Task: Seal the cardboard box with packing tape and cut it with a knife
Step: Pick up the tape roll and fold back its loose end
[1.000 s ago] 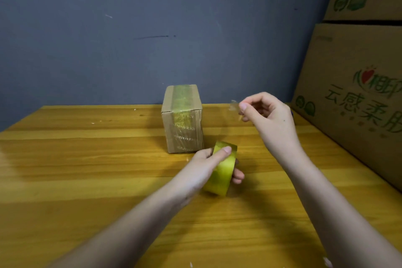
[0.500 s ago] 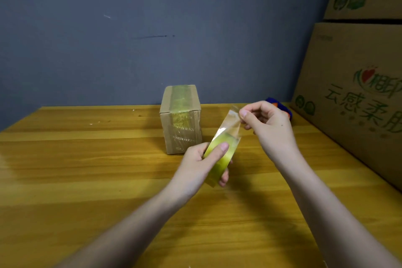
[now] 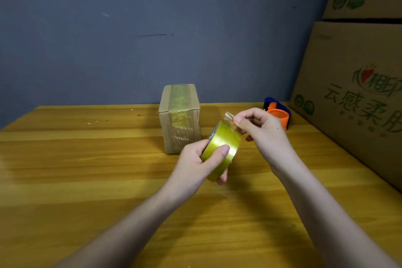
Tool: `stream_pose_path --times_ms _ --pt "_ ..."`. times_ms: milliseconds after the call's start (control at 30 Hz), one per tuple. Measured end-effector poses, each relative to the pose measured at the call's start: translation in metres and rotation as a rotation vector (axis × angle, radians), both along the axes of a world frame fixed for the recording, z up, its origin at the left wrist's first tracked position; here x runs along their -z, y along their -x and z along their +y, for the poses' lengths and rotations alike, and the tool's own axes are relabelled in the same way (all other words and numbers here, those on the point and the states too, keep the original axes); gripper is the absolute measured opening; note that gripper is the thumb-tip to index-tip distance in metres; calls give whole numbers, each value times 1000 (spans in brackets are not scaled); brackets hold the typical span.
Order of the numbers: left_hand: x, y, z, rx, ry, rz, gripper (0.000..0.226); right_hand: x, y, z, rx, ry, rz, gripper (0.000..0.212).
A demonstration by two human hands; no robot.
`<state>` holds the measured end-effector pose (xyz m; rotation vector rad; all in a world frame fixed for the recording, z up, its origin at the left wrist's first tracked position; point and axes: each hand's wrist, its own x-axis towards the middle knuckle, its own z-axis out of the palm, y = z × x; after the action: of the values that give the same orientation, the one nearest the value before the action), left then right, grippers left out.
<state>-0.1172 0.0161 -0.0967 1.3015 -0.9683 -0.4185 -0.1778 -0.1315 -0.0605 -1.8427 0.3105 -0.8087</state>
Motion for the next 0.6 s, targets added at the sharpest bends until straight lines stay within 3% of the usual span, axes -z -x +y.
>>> stream_pose_path --times_ms 400,500,600 --pt "3 -3 3 -10 -42 -118 25 6 3 -8 -120 -136 162 8" --pt "3 -3 4 1 -25 -127 27 12 0 -7 -193 -327 188 7" --pt "4 -5 3 1 -18 -157 30 19 -4 -6 -327 -666 198 28"
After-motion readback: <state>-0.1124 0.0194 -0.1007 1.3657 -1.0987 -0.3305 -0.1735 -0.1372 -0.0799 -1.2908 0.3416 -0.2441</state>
